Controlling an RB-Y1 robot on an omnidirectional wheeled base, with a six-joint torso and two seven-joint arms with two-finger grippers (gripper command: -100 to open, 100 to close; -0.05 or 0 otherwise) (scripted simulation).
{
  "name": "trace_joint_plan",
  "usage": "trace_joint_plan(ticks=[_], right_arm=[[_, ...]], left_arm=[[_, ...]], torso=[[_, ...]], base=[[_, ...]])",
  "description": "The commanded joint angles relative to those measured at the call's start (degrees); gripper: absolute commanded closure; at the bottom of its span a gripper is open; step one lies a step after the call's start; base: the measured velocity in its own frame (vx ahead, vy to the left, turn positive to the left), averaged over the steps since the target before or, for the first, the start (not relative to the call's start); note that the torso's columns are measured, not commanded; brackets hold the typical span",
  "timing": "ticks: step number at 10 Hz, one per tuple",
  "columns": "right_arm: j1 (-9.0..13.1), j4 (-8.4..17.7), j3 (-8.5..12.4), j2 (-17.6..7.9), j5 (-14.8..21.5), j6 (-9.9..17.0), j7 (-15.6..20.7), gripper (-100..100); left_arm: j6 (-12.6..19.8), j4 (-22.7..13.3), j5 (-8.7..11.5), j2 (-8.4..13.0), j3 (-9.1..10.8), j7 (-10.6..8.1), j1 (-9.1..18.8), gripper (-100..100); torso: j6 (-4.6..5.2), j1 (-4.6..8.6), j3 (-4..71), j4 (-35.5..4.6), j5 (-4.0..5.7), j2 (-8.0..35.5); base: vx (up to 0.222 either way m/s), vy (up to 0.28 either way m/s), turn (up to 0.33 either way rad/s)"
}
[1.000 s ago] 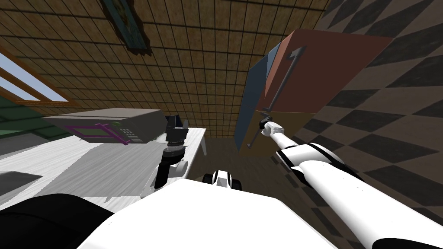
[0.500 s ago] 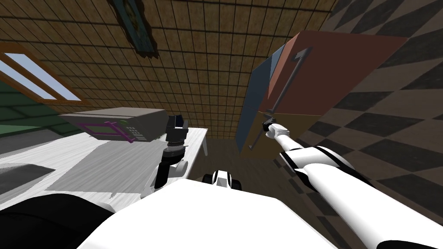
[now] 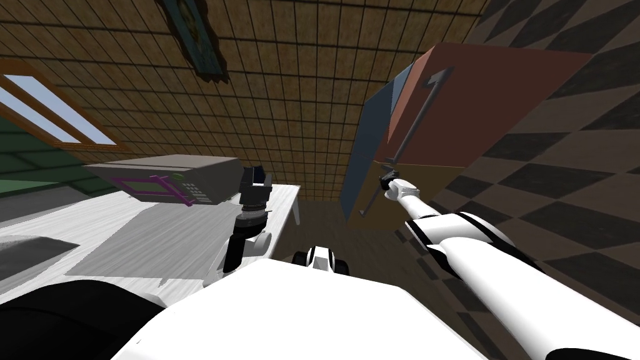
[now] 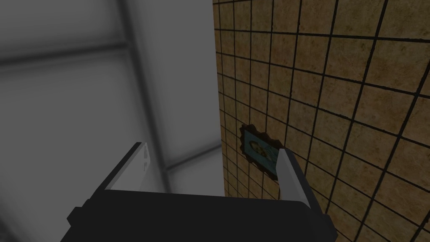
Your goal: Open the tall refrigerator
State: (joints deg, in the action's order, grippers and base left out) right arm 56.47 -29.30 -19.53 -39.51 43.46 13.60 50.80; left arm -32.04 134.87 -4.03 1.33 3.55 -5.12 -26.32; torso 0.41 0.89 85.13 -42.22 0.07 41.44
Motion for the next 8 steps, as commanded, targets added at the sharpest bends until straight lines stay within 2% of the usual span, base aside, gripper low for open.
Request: trace_joint_plan(ticks=[1,2,3,4,5,6,7,8], right_arm=[[0.2,0.2,0.2,-1.0,0.3,0.5,0.4,-100],[0.2,0.8,0.2,-1.0,3.4,0.5,-1.0,-100],[1.5,1.5,-0.8,-0.8,-1.6,-0.4,1.6,-100],[0.6,1.1,-0.6,0.0,-1.5,-0.1,1.7,-100],[-0.1,-0.2,-0.3,-0.3,-0.8,-0.1,0.4,100],[0.3,0.6,-0.4,0.2,-0.8,-0.5,0.8,100],[0.6,0.1,0.2,0.9,1.9,-3.0,-1.3,100],[0.6,0.1,0.2,0.9,1.0,-3.0,-1.3,100]], left_arm=[[0.0,0.0,0.0,0.0,0.00,0.00,0.0,0],[0.0,0.0,0.0,0.0,0.00,0.00,0.0,0],[0.0,0.0,0.0,0.0,0.00,0.00,0.0,0],[0.0,0.0,0.0,0.0,0.00,0.00,0.0,0],[0.0,0.0,0.0,0.0,0.00,0.00,0.0,0],[0.0,0.0,0.0,0.0,0.00,0.00,0.0,0],[0.0,0.0,0.0,0.0,0.00,0.00,0.0,0],[0.0,0.0,0.0,0.0,0.01,0.00,0.0,0]], torso=[[-0.04,0.01,0.1,0.0,-0.08,-0.1],[-0.03,-0.03,0.1,0.0,-0.08,-0.1],[-0.05,-0.08,0.0,0.0,-0.03,0.0],[-0.46,-0.24,0.2,0.0,-0.23,-0.3],[-0.51,-0.39,0.2,0.2,-0.11,-0.3],[-0.34,-0.36,0.1,0.2,0.02,-0.1],[-0.38,-0.34,0.0,0.3,0.10,0.0],[-0.37,-0.28,-0.2,0.3,0.19,0.4]], base=[[0.000,0.000,0.000],[0.005,0.002,0.016],[0.037,0.012,0.113],[0.000,0.000,0.000],[-0.027,-0.009,-0.088],[-0.013,-0.003,-0.032],[-0.076,-0.065,-0.096],[-0.092,-0.084,-0.017]])
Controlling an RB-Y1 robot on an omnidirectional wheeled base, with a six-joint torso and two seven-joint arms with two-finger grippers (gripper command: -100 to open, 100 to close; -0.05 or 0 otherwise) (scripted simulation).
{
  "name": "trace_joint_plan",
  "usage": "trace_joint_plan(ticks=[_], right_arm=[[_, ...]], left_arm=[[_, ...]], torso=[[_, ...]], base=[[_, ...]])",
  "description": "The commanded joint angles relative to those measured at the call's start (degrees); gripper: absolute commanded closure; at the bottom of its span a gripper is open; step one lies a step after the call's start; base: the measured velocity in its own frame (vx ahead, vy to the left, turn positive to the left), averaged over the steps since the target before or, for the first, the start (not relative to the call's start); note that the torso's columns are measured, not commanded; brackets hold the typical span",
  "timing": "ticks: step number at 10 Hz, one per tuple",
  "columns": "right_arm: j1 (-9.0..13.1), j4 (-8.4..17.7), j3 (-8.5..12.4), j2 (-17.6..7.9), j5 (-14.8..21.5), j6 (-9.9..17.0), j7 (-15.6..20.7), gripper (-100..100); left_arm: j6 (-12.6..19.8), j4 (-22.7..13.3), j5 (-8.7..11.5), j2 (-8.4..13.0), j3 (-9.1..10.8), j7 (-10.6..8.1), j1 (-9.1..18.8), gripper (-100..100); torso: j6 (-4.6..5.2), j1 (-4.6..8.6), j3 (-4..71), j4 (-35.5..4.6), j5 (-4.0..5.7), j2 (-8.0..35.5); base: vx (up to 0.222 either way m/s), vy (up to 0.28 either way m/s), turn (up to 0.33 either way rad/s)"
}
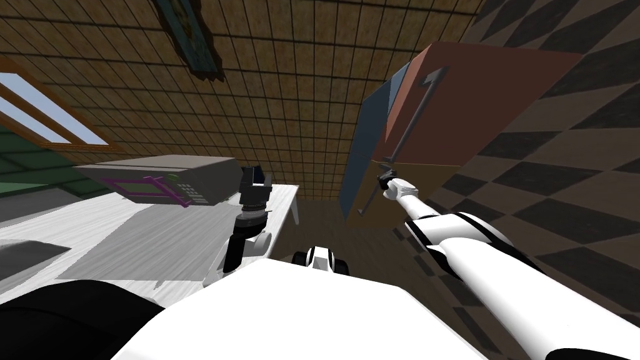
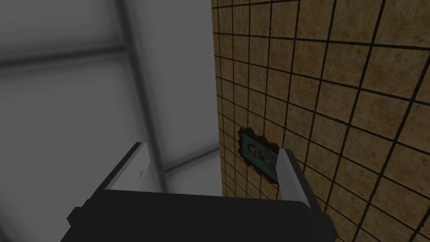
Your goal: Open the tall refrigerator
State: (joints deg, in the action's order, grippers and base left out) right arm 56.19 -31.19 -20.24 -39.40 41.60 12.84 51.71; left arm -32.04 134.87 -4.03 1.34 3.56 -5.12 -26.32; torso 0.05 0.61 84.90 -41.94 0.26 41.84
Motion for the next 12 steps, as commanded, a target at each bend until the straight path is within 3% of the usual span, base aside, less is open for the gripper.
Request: trace_joint_plan(ticks=[1,3,4,5,6,7,8,9,10,11,12], right_arm=[[0.9,2.0,0.9,0.8,3.8,-2.2,-2.2,100],[1.3,1.5,2.0,2.1,9.1,-6.7,-5.8,100],[1.3,1.5,2.0,2.1,9.2,-7.1,-5.8,100],[1.6,1.3,2.6,2.8,11.9,-9.5,-7.6,100],[1.6,1.3,2.6,2.8,11.9,-9.5,-7.6,100],[1.8,1.0,3.1,3.4,14.1,-12.0,-9.4,100],[1.8,1.0,3.1,3.4,14.6,-12.0,-9.4,100],[2.1,0.8,3.7,4.1,16.1,-14.4,-11.2,100],[2.1,0.8,3.7,4.1,16.8,-14.4,-11.2,100],[2.3,0.5,4.2,4.7,19.2,-16.9,-12.9,100],[2.3,0.5,5.6,4.7,20.0,-16.9,-12.3,100]], left_arm=[[0.0,0.0,0.0,0.0,0.00,0.00,0.0,0],[0.0,0.0,0.0,0.0,0.00,0.00,0.0,0],[0.0,0.0,0.0,0.0,0.00,0.00,0.0,0],[0.0,0.0,0.0,0.0,0.00,0.00,0.0,0],[0.0,0.0,0.0,0.0,0.00,0.00,0.0,0],[0.0,0.0,0.0,0.0,0.00,0.00,0.0,0],[0.0,0.0,0.0,0.0,0.00,0.00,0.0,0],[0.0,0.0,0.0,0.0,0.00,0.00,0.0,0],[0.0,0.0,0.0,0.0,0.00,0.00,0.0,0],[0.0,0.0,0.0,0.0,0.00,0.00,0.0,0],[0.0,0.0,0.0,0.0,0.00,0.00,0.0,0]], torso=[[0.11,-0.05,-0.1,0.0,-0.01,0.1],[0.30,-0.04,-0.1,-0.1,-0.07,0.2],[0.32,0.08,-0.2,-0.1,-0.09,0.3],[0.37,-0.06,-0.1,-0.2,-0.10,0.2],[0.47,-0.01,-0.1,-0.2,-0.16,0.2],[0.47,-0.15,0.0,-0.2,-0.20,0.0],[0.41,-0.15,-0.1,-0.3,-0.21,0.0],[0.38,-0.20,0.0,-0.3,-0.22,0.0],[0.42,0.03,-0.1,-0.3,-0.20,0.1],[0.48,0.02,-0.1,-0.3,-0.15,0.0],[0.52,0.06,-0.1,-0.3,-0.13,0.2]], base=[[-0.062,-0.059,0.024],[-0.151,-0.136,-0.092],[-0.148,-0.143,-0.043],[-0.167,-0.163,-0.098],[-0.128,-0.121,-0.033],[-0.127,-0.114,-0.074],[-0.099,-0.097,-0.046],[-0.099,-0.153,-0.091],[-0.092,-0.129,-0.022],[-0.122,-0.123,-0.079],[-0.118,-0.089,-0.055]])
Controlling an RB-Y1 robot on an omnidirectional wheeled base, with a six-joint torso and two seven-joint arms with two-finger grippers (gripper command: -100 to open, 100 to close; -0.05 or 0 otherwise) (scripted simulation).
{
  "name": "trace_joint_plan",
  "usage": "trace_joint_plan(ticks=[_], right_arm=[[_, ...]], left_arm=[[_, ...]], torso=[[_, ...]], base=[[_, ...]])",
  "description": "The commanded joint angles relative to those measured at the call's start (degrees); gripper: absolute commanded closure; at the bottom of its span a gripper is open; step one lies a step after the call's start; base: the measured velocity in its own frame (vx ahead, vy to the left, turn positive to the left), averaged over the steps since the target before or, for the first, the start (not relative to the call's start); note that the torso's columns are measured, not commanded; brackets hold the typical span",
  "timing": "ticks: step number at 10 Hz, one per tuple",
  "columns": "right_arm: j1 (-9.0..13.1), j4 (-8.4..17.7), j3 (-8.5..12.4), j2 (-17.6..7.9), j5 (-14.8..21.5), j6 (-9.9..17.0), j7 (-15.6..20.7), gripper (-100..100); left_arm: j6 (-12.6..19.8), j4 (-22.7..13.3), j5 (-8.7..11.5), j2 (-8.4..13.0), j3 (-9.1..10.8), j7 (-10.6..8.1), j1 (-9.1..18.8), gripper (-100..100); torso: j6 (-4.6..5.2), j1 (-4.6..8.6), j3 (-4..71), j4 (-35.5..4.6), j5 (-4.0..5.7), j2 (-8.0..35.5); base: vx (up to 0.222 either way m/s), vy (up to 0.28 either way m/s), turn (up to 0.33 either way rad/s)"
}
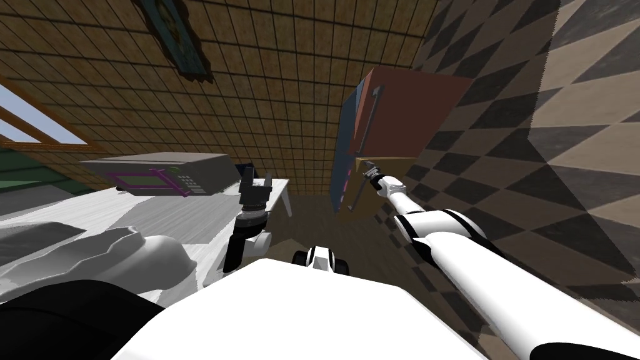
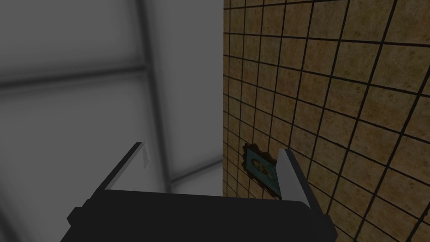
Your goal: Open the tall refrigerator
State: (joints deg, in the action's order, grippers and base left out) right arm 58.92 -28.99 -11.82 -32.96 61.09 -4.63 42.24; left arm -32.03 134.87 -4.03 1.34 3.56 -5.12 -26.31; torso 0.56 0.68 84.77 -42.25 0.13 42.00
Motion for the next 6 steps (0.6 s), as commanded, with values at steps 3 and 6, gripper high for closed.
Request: trace_joint_plan(ticks=[3,6], right_arm=[[0.0,-2.1,-3.1,-0.4,4.5,-3.4,-7.0,100],[0.3,-2.4,-2.5,0.2,8.2,-6.7,-8.8,100]], left_arm=[[0.0,0.0,0.0,0.0,0.00,0.00,0.0,0],[0.0,0.0,0.0,0.0,0.00,0.00,0.0,0]], torso=[[-0.21,-0.30,0.0,0.1,-0.16,-0.1],[-0.37,-0.64,0.2,0.2,-0.17,-0.3]], base=[[-0.100,-0.103,-0.084],[-0.097,-0.137,-0.049]])
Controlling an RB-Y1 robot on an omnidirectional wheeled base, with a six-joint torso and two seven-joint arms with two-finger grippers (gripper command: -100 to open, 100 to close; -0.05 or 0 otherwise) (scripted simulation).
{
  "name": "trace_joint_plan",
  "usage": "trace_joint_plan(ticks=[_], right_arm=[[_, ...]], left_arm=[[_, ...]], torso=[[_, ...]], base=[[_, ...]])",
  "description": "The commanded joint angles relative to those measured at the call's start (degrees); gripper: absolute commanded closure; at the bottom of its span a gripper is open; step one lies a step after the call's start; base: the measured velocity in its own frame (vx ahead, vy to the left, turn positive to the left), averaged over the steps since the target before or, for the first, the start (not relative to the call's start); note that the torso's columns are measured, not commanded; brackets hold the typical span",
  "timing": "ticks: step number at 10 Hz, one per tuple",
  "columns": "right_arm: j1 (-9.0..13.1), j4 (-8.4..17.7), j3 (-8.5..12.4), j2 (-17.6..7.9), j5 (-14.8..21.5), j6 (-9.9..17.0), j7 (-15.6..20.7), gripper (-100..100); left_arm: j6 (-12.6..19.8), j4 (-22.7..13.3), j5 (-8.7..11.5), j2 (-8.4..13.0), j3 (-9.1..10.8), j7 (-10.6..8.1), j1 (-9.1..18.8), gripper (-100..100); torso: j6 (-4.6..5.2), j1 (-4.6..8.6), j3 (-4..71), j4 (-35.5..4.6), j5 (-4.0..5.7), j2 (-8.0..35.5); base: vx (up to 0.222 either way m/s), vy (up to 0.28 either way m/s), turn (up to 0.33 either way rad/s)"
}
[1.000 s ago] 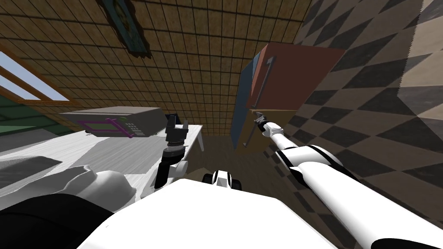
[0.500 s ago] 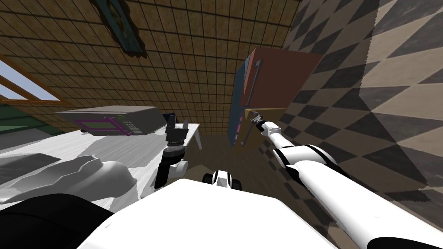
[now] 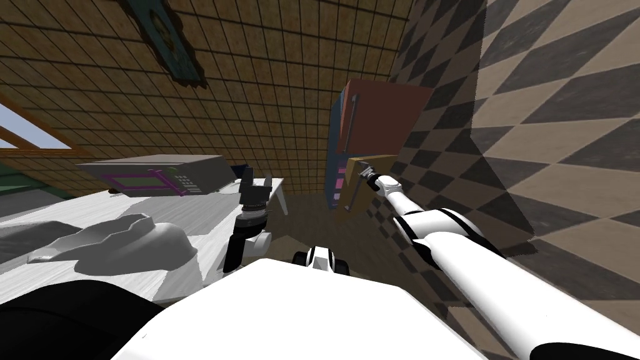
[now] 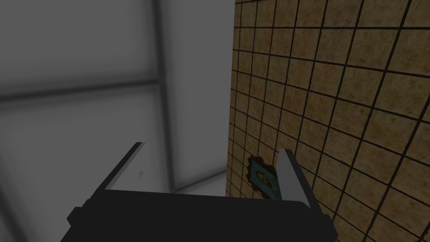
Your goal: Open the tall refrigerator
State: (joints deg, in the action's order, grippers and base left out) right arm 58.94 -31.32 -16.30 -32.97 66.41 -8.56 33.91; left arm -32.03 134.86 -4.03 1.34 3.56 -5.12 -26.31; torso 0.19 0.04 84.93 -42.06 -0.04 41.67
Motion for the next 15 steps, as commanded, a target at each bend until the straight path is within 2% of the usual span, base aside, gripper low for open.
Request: trace_joint_plan(ticks=[1,2,4,5,7,8,10,11,13,14,15], right_arm=[[0.3,-0.1,1.9,0.2,3.3,-2.8,-0.5,100],[0.5,0.6,3.0,0.9,2.3,-3.2,1.0,100],[0.2,-1.1,2.8,1.6,2.2,-6.2,0.9,100],[0.2,-1.1,2.8,1.6,2.2,-6.2,0.9,100],[-0.1,-2.7,2.7,2.2,2.0,-9.0,1.3,100],[-0.1,-2.7,2.7,2.2,2.0,-9.0,1.3,100],[-0.3,-4.3,2.6,2.9,1.8,-11.9,1.8,100],[-0.3,-4.3,2.6,2.9,1.8,-11.9,1.8,100],[-0.6,-5.8,2.6,3.6,1.6,-14.8,2.2,100],[-0.6,-5.8,2.6,3.6,1.6,-14.8,2.2,100],[-0.7,-6.6,2.5,3.9,1.5,-16.2,2.4,100]], left_arm=[[0.0,0.0,0.0,0.0,0.00,0.00,0.0,0],[0.0,0.0,0.0,0.0,0.00,0.00,0.0,0],[0.0,0.0,0.0,0.0,0.00,0.00,0.0,0],[0.0,0.0,0.0,0.0,0.01,0.00,0.0,0],[0.0,0.0,0.0,0.0,0.01,0.00,0.0,0],[0.0,0.0,0.0,0.0,0.02,0.00,0.0,0],[0.0,0.0,0.0,0.0,0.01,0.00,0.0,0],[0.0,0.0,0.0,0.0,0.01,0.00,0.0,0],[0.0,0.0,0.0,0.0,0.01,0.00,0.0,0],[0.0,0.0,0.0,0.0,0.01,0.00,0.0,0],[0.0,0.0,0.0,0.0,0.01,0.00,0.0,0]], torso=[[0.00,-0.03,0.0,-0.1,-0.04,0.0],[-0.08,-0.04,0.0,0.0,-0.10,0.1],[-0.19,0.18,-0.1,-0.1,0.00,0.2],[-0.13,0.53,-0.2,-0.1,0.08,0.5],[0.13,0.43,-0.1,-0.2,0.06,0.3],[0.16,0.57,-0.1,-0.2,0.11,0.3],[0.17,0.26,0.0,-0.2,0.02,0.0],[0.12,0.38,0.0,-0.2,0.02,0.1],[0.05,0.14,0.1,-0.2,-0.02,-0.1],[0.03,0.43,0.0,-0.3,-0.01,0.0],[0.11,0.28,0.0,-0.3,0.02,0.0]], base=[[-0.072,-0.084,-0.054],[-0.034,-0.034,-0.001],[-0.070,-0.207,0.017],[-0.090,-0.251,0.054],[-0.114,-0.307,0.013],[-0.097,-0.275,0.025],[-0.096,-0.279,-0.004],[-0.095,-0.235,0.016],[-0.065,-0.266,0.003],[-0.086,-0.273,0.038],[-0.082,-0.226,-0.003]])
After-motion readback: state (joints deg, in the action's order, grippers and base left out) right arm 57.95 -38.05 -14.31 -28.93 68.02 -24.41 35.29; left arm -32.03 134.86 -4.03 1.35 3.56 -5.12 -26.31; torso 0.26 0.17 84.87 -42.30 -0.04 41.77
